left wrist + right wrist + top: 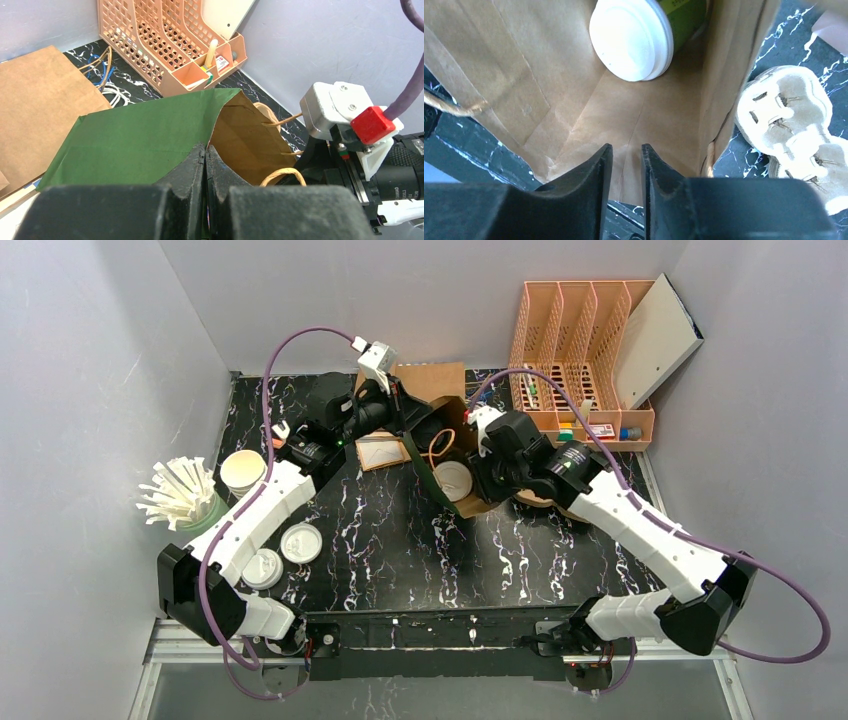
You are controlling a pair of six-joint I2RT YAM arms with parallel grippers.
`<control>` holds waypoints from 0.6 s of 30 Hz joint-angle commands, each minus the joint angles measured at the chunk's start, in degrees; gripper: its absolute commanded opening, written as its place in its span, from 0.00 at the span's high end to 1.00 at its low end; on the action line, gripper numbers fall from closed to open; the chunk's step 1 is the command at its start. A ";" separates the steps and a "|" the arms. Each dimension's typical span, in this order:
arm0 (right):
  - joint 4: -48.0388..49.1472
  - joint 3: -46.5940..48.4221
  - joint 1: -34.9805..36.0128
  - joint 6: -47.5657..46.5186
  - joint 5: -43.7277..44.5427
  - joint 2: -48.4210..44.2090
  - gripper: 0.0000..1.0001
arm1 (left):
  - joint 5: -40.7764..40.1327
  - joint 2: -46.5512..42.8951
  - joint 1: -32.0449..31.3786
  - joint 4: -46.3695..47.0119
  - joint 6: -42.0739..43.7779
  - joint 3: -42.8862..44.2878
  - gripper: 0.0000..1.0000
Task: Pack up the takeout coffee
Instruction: Adjust the coffee cup in the cup tray.
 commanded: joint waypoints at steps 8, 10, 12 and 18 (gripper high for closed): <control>9.51 4.63 0.54 -4.09 8.33 6.06 0.61 | 1.48 -2.50 -0.04 2.53 -0.15 -0.63 1.00; 10.35 4.57 0.54 -4.97 8.90 7.29 0.60 | 1.62 -2.50 -0.04 2.91 -0.34 -0.95 1.00; 10.69 4.63 0.54 -5.64 9.12 8.63 0.59 | 1.76 -2.35 -0.04 2.97 -0.54 -1.02 1.00; 12.00 5.07 0.58 -5.70 11.43 11.59 0.63 | 1.84 -2.07 -0.04 2.72 -0.55 -1.00 1.00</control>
